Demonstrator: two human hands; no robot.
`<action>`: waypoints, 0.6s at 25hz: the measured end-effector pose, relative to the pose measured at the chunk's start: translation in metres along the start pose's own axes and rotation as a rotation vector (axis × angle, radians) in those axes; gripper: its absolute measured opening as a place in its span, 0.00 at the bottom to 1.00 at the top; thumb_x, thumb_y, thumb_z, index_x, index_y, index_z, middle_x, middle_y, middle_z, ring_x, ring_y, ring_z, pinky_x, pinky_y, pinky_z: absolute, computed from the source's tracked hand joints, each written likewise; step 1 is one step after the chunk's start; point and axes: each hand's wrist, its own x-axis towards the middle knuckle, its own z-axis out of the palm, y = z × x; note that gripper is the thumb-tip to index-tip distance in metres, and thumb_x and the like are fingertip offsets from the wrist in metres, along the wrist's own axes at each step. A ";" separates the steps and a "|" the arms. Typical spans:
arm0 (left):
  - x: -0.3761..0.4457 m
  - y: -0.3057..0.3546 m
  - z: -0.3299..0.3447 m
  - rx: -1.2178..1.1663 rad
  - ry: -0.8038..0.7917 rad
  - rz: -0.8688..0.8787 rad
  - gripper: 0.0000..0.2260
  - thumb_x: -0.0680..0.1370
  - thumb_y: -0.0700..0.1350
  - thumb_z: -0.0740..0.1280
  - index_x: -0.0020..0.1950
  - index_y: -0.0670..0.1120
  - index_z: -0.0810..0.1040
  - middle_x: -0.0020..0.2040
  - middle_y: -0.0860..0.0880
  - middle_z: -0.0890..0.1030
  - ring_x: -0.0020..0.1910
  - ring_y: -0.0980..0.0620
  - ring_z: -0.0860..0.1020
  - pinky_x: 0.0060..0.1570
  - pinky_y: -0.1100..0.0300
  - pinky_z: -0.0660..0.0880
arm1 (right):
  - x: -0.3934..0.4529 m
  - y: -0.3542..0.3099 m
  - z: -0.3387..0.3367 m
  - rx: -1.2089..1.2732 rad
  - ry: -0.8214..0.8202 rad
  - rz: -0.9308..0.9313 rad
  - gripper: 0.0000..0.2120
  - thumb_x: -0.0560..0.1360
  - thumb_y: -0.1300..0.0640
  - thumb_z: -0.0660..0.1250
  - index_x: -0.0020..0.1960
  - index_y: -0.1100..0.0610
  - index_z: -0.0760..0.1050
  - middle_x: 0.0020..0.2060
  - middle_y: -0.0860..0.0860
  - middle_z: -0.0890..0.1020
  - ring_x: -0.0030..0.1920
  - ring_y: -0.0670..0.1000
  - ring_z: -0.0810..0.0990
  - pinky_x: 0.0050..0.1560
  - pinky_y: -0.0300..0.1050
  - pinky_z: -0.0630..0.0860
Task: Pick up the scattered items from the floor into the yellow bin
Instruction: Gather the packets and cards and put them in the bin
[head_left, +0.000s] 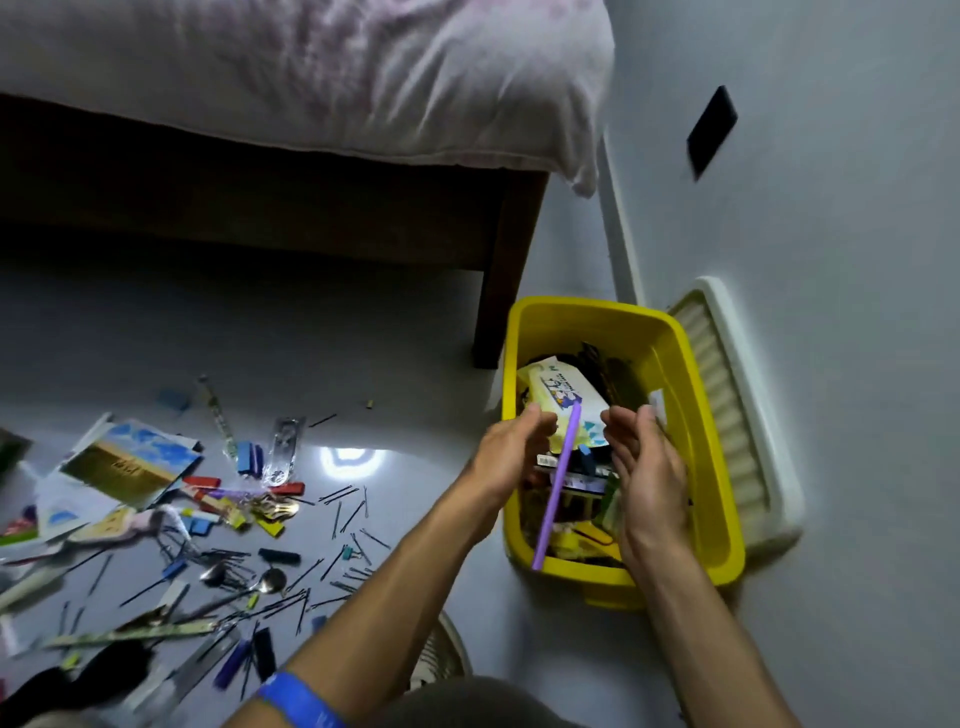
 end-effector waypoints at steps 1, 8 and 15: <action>-0.004 0.000 -0.008 -0.001 0.026 0.022 0.18 0.83 0.57 0.55 0.62 0.50 0.79 0.61 0.51 0.81 0.58 0.54 0.79 0.48 0.62 0.75 | -0.002 0.003 0.006 -0.062 -0.004 -0.060 0.12 0.81 0.48 0.59 0.49 0.47 0.81 0.52 0.46 0.84 0.57 0.46 0.80 0.60 0.46 0.74; -0.019 -0.014 -0.053 0.054 0.172 0.097 0.15 0.84 0.52 0.54 0.56 0.50 0.80 0.51 0.49 0.84 0.52 0.47 0.82 0.54 0.53 0.77 | -0.006 0.040 -0.004 -1.305 -0.613 -0.684 0.19 0.67 0.62 0.68 0.57 0.50 0.81 0.54 0.49 0.84 0.55 0.56 0.78 0.60 0.50 0.68; -0.020 -0.011 -0.056 0.002 0.264 0.085 0.16 0.84 0.51 0.55 0.56 0.47 0.80 0.50 0.47 0.84 0.50 0.46 0.83 0.48 0.55 0.78 | 0.022 0.014 -0.037 -1.289 -0.089 -0.721 0.16 0.71 0.63 0.71 0.58 0.54 0.81 0.50 0.51 0.84 0.45 0.57 0.74 0.43 0.49 0.68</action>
